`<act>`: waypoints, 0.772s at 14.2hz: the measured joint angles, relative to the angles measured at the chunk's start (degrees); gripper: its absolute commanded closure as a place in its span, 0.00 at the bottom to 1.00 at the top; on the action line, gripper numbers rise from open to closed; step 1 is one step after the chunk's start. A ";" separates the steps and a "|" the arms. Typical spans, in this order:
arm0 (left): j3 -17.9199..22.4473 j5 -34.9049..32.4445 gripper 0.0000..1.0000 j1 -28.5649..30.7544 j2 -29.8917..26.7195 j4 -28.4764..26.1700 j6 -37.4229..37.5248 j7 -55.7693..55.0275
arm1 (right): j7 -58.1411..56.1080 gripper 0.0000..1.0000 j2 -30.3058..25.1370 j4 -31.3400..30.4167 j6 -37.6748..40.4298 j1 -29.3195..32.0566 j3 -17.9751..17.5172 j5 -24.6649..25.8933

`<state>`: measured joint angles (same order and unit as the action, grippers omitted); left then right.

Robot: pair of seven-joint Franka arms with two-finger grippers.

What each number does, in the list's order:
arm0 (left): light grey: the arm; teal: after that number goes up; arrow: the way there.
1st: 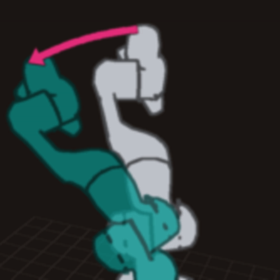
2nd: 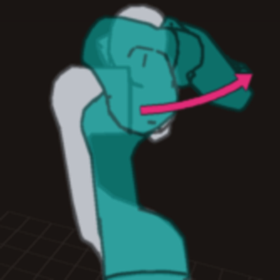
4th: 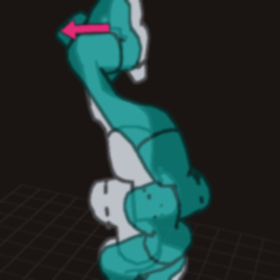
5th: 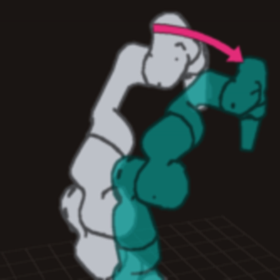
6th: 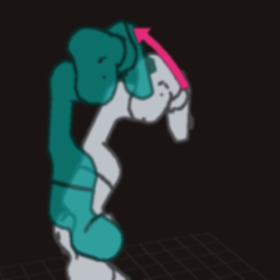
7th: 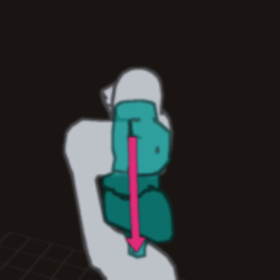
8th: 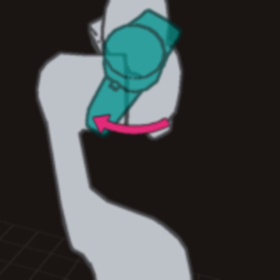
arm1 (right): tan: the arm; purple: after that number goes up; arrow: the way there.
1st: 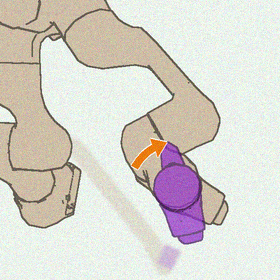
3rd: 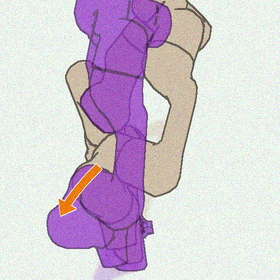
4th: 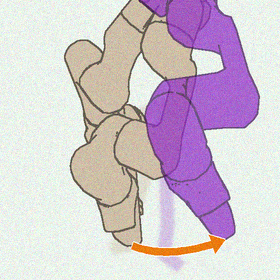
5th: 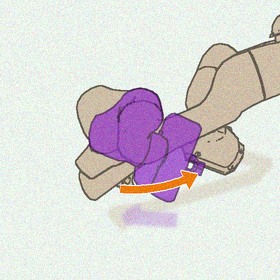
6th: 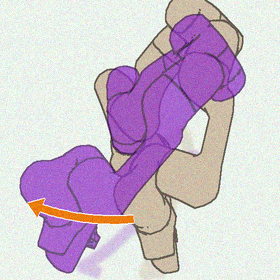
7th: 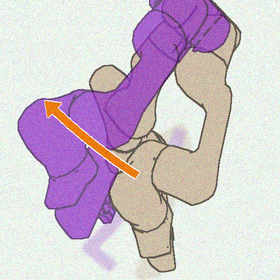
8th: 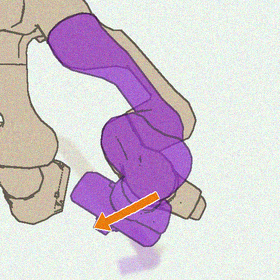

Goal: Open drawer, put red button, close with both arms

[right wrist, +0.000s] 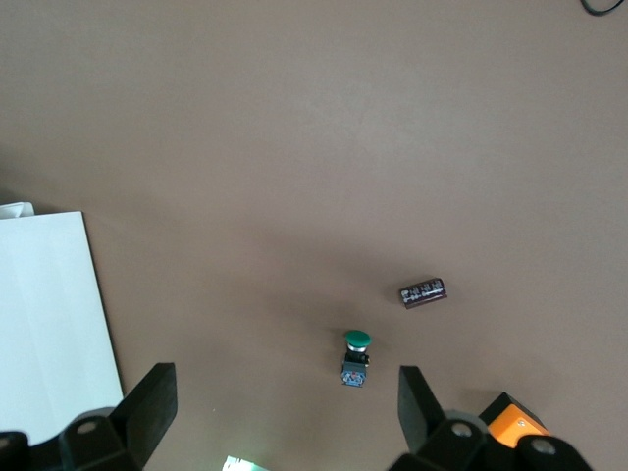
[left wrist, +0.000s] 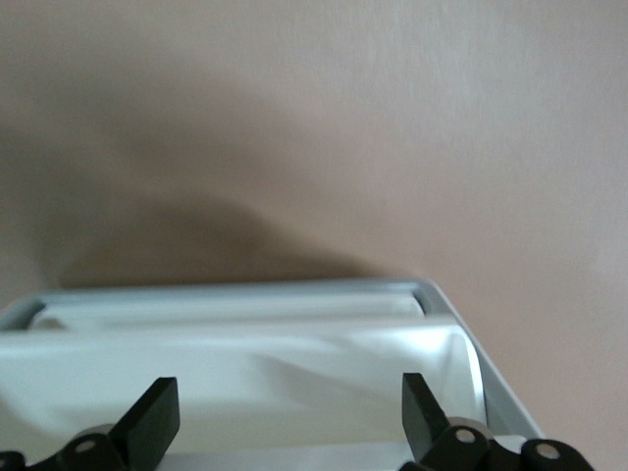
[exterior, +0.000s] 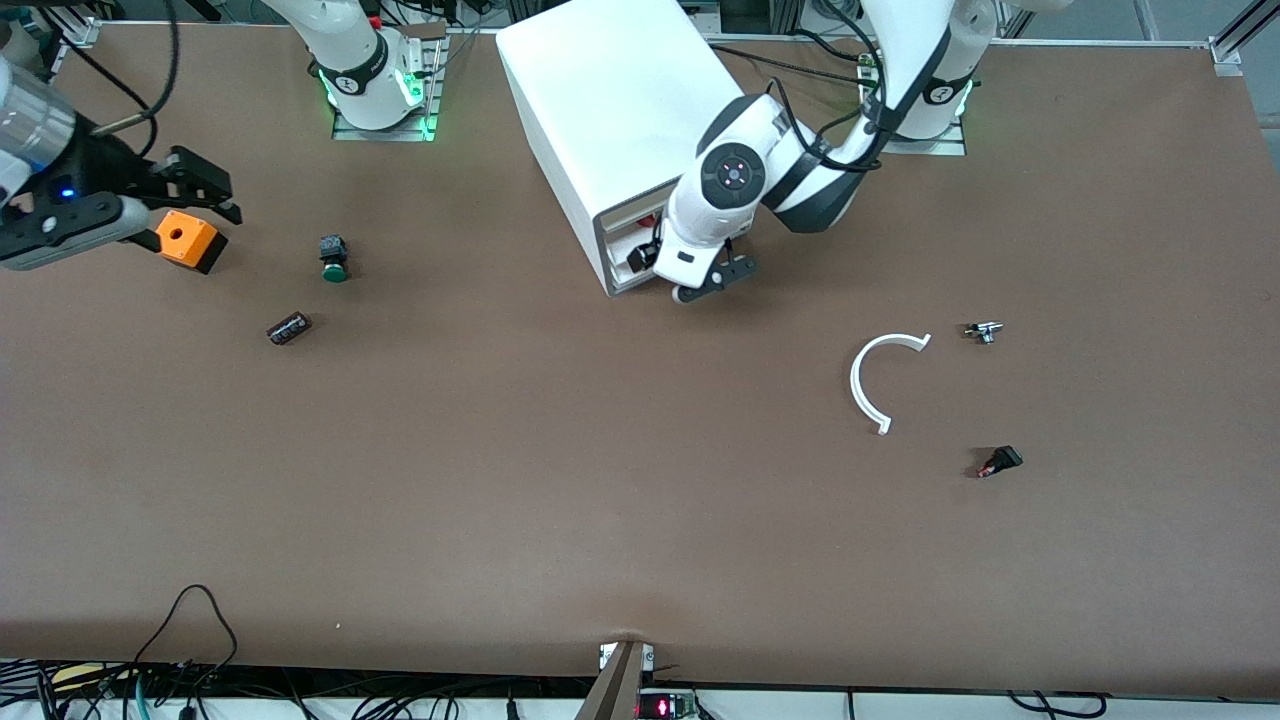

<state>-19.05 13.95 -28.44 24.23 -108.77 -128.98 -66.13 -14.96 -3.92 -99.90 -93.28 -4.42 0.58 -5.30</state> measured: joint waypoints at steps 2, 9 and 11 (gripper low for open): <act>-1.23 -0.13 0.00 -0.19 0.00 0.00 -0.12 -1.64 | 0.00 0.00 -1.20 -3.62 -2.41 0.02 -0.24 0.83; -0.62 -0.22 0.00 0.76 -0.13 0.34 -0.43 0.88 | 0.00 0.00 -1.25 -4.38 -3.39 0.03 -0.60 3.46; 1.76 -0.22 0.00 3.08 -0.76 0.83 0.24 7.58 | 0.00 0.00 -1.27 -4.16 -3.62 0.01 -0.85 3.89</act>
<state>-17.29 13.73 -25.36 23.48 -107.93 -128.74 -58.55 -14.96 -5.19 -104.05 -96.90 -4.42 -0.27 -1.41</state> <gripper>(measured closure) 0.000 0.000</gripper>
